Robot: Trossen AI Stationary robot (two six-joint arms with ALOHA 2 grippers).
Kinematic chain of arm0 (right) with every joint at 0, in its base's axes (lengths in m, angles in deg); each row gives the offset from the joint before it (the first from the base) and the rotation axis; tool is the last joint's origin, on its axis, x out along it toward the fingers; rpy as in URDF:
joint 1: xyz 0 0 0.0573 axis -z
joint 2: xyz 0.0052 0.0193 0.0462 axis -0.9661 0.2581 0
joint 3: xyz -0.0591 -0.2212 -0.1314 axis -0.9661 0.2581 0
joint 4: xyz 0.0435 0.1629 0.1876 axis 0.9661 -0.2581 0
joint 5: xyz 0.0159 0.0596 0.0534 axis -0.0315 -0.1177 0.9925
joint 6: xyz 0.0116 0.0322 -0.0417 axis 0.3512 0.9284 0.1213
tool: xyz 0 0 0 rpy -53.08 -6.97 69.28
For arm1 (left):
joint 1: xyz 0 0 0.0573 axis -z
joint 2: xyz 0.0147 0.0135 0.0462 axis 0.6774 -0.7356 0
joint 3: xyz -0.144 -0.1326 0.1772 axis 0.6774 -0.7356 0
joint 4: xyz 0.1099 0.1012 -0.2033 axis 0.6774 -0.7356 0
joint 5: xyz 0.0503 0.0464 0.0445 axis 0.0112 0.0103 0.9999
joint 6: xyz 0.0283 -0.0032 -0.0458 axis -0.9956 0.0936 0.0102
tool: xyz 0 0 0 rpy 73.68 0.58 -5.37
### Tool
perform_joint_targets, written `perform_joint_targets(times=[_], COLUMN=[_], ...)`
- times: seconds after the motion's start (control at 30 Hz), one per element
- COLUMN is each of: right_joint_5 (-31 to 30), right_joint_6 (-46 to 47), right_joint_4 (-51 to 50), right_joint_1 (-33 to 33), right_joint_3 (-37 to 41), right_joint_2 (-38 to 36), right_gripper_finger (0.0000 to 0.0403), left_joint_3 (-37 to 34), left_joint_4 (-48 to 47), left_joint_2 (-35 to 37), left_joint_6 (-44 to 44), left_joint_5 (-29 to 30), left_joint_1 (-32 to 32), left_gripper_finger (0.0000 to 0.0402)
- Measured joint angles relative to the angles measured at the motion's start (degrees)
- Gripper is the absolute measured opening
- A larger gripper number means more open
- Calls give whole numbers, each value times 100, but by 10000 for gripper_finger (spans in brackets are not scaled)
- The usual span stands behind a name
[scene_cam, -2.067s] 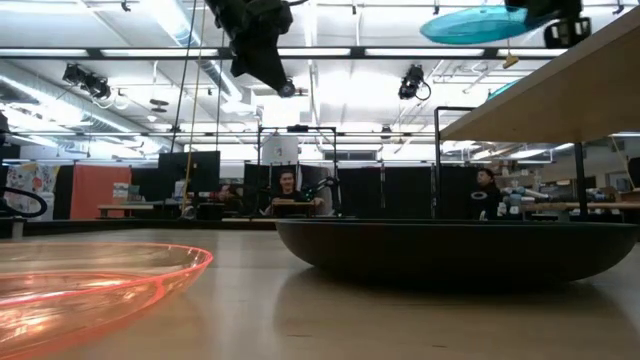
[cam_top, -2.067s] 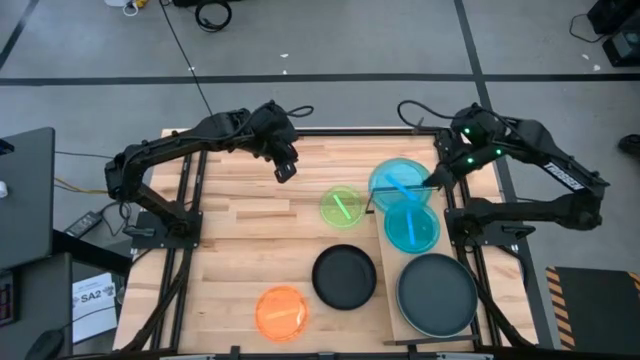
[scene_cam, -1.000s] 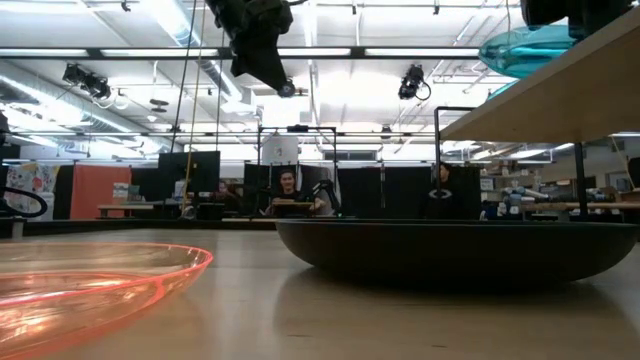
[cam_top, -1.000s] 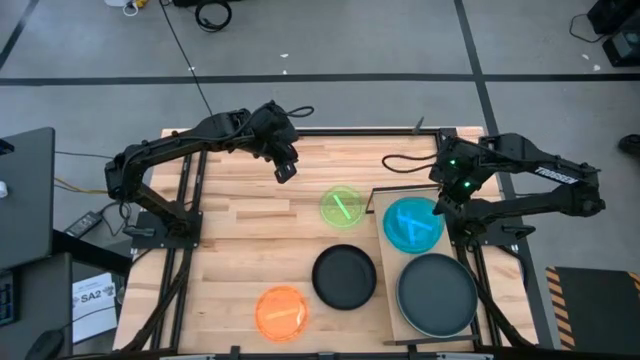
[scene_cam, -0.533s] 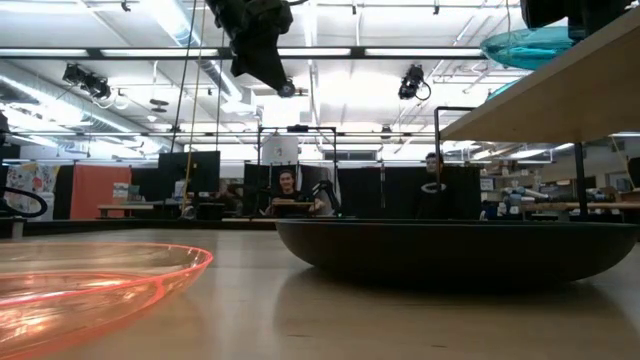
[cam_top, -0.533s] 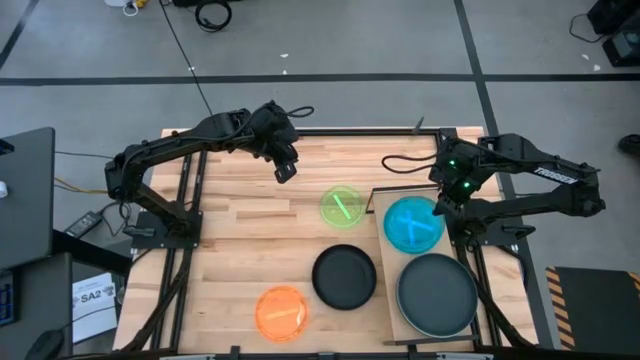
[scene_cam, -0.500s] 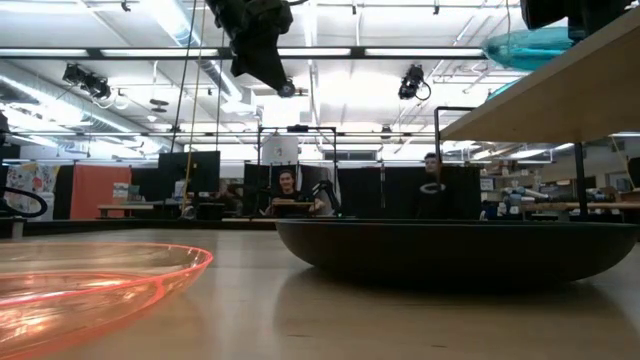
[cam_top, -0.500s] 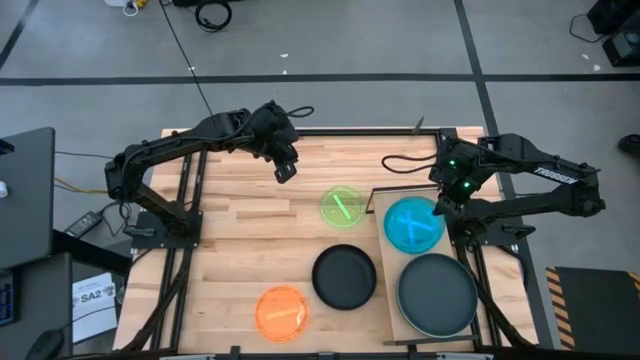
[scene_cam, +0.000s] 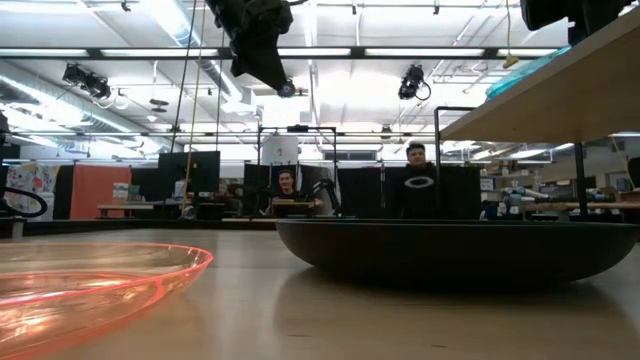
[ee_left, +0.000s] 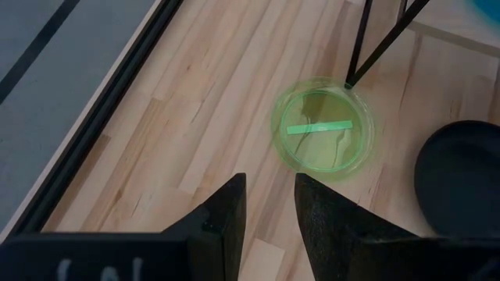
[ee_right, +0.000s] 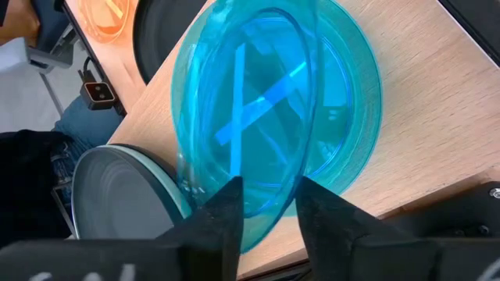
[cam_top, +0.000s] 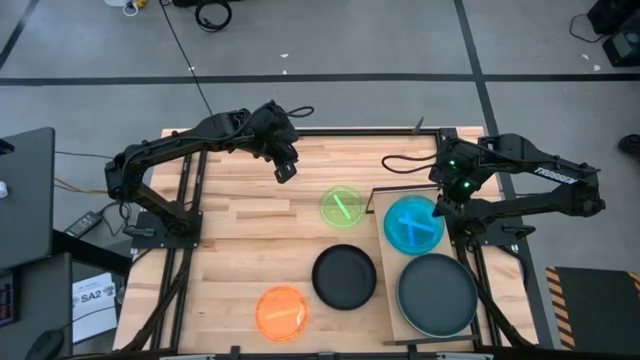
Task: Place and stack plates onto a shelf
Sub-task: Stack the blue plate on top of the blue plate on the shelf, then stack the orange plate on top of the blue plate on the shelf
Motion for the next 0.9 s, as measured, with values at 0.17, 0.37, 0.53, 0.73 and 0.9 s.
perform_joint_targets(times=[0.17,0.37,0.53,0.73,0.9], right_joint_5=[-2,-22,-226,-509,-905], right_joint_6=[0,0,0,0,-1], right_joint_4=[0,0,-3,-3,-7], right_joint_1=[0,0,0,2,1], right_joint_3=[0,0,0,0,0], right_joint_2=[0,0,0,0,0], right_gripper_finger=[159,197,222,240,242], left_joint_3=[0,0,0,0,0], left_joint_4=[0,0,0,-1,0], left_joint_2=[0,0,0,0,0], left_joint_6=[0,0,2,0,2], left_joint_5=[-1,-2,0,-1,-2], left_joint_1=[0,0,0,0,0], left_gripper_finger=[117,117,117,117,117])
